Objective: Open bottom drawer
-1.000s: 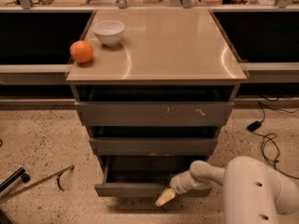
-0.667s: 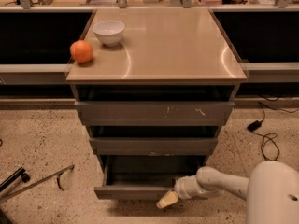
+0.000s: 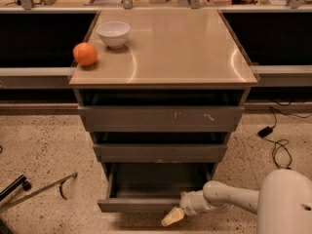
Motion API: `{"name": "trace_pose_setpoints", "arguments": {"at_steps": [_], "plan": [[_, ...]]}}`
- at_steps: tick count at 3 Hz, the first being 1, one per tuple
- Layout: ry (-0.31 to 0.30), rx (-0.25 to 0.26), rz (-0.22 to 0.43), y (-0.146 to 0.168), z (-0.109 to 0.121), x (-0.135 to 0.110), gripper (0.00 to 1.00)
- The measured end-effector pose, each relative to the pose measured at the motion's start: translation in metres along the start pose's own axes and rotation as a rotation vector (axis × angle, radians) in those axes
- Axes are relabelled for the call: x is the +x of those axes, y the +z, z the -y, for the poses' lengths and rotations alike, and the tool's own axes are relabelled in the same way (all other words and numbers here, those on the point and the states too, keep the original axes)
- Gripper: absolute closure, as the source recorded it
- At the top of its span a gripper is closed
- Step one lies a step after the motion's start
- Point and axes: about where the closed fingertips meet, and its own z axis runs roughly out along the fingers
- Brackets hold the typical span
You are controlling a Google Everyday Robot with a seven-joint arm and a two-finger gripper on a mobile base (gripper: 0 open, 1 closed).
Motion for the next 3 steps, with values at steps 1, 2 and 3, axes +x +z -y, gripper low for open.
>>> {"name": "trace_pose_setpoints", "arguments": {"at_steps": [1, 2, 3], "plan": [[0.011, -0.050, -0.025, 0.007, -0.013, 0.008, 0.00], [0.044, -0.101, -0.034, 0.003, -0.035, 0.016, 0.00], [0.093, -0.167, -0.023, -0.006, -0.070, 0.028, 0.00]]}}
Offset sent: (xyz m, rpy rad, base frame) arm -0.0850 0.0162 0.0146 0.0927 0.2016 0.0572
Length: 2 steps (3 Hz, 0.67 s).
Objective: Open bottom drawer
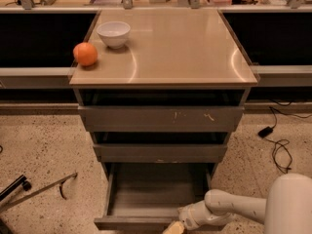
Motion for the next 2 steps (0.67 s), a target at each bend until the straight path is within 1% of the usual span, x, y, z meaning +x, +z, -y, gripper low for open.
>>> {"name": "trace_pose_setpoints", "arguments": {"at_steps": [2], "plan": [[0.010, -0.011, -0.007, 0.0030, -0.0011, 0.0048, 0.00]]}}
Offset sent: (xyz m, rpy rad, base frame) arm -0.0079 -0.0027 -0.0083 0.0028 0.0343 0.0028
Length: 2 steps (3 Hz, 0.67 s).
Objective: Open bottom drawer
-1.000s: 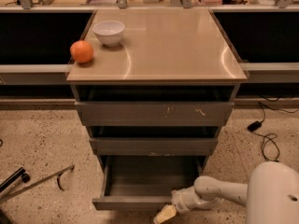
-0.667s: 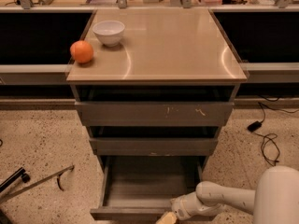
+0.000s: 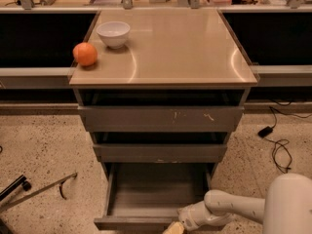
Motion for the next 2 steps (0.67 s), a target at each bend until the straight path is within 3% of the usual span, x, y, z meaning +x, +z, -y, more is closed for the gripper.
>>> {"name": "trace_pose_setpoints", "arguments": {"at_steps": [1, 2], "plan": [[0.055, -0.039, -0.008, 0.0026, -0.0094, 0.0230, 0.00], [0.056, -0.039, -0.008, 0.0006, -0.0109, 0.0210, 0.00]]}}
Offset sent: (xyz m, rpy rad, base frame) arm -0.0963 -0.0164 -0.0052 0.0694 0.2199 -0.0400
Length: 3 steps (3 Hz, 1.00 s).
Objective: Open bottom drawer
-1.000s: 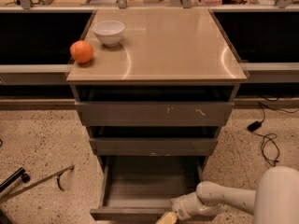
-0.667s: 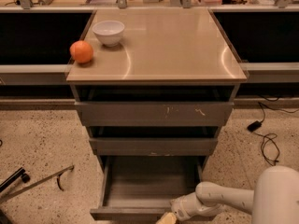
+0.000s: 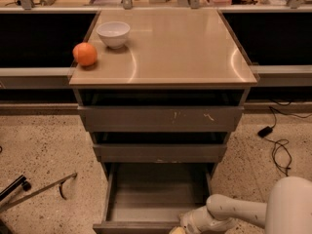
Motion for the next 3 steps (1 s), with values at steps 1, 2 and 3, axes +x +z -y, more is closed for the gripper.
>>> {"name": "trace_pose_setpoints", "arguments": {"at_steps": [1, 2, 3], "plan": [[0.020, -0.026, -0.010, -0.002, -0.013, 0.010, 0.00], [0.042, -0.064, -0.017, -0.004, -0.029, 0.022, 0.00], [0.042, -0.064, -0.017, -0.004, -0.029, 0.022, 0.00]]}}
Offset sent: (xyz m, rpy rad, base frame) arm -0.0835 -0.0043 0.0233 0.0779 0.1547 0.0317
